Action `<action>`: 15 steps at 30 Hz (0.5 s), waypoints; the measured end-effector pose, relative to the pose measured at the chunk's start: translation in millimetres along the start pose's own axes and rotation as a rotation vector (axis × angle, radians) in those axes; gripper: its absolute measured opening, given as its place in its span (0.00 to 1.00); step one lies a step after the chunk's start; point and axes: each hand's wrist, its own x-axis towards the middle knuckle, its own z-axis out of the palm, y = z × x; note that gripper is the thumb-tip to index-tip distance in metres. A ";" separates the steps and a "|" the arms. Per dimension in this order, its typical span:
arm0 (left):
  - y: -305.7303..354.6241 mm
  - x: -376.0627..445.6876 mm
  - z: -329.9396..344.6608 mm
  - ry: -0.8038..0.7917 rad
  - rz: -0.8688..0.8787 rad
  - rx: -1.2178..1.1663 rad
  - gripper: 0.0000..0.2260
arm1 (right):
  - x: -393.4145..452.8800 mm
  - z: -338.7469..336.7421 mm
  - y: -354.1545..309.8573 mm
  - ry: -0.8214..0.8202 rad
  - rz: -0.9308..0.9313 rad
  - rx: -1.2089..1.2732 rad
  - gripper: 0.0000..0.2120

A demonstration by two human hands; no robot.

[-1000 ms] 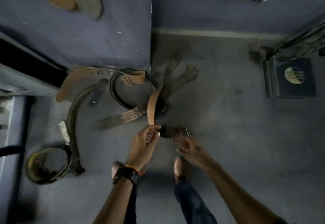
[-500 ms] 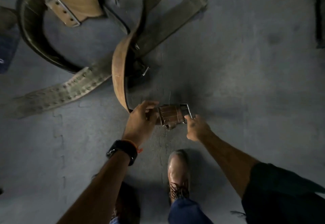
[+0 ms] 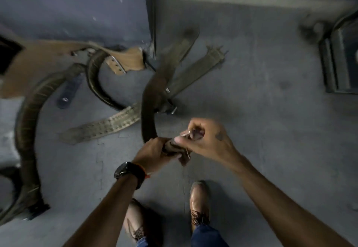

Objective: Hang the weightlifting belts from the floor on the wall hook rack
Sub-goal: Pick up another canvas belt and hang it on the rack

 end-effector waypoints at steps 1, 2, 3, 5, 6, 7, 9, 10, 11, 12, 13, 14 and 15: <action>24.8 -23.8 -27.0 0.013 0.025 -0.109 0.09 | 2.1 -23.0 -37.7 0.026 0.005 0.105 0.15; 49.9 -45.2 -52.1 0.041 0.051 -0.227 0.09 | 4.1 -45.8 -74.6 0.041 0.006 0.207 0.16; 75.8 -66.4 -74.1 0.080 0.089 -0.349 0.08 | 5.4 -67.0 -105.3 0.056 0.006 0.295 0.20; 144.0 -125.8 -134.9 0.226 0.162 -0.521 0.10 | -3.9 -115.2 -192.1 0.071 0.027 0.401 0.33; 179.1 -158.8 -167.4 0.323 0.193 -0.585 0.11 | -11.1 -134.7 -238.7 0.060 0.034 0.437 0.35; 211.8 -187.3 -195.6 0.399 0.221 -0.623 0.11 | -21.4 -150.1 -280.7 -0.001 0.029 0.476 0.31; 273.5 -245.2 -252.1 0.521 0.274 -0.662 0.11 | -44.0 -179.9 -368.6 -0.138 -0.027 0.553 0.14; 300.7 -275.8 -276.9 0.567 0.298 -0.671 0.11 | -56.7 -194.2 -411.2 -0.165 -0.065 0.568 0.14; 330.1 -315.2 -310.2 0.632 0.341 -0.659 0.11 | -71.4 -214.9 -468.8 -0.173 -0.143 0.538 0.15; 354.7 -348.5 -334.2 0.671 0.387 -0.671 0.12 | -86.0 -231.5 -513.1 -0.188 -0.223 0.538 0.14; 374.8 -377.5 -353.5 0.702 0.433 -0.691 0.13 | -99.7 -247.8 -551.5 -0.194 -0.302 0.522 0.11; 398.2 -415.2 -384.4 0.756 0.494 -0.702 0.15 | -110.6 -264.5 -602.8 -0.189 -0.417 0.505 0.10; 417.4 -445.0 -411.1 0.804 0.534 -0.687 0.17 | -119.0 -278.8 -644.9 -0.155 -0.482 0.476 0.12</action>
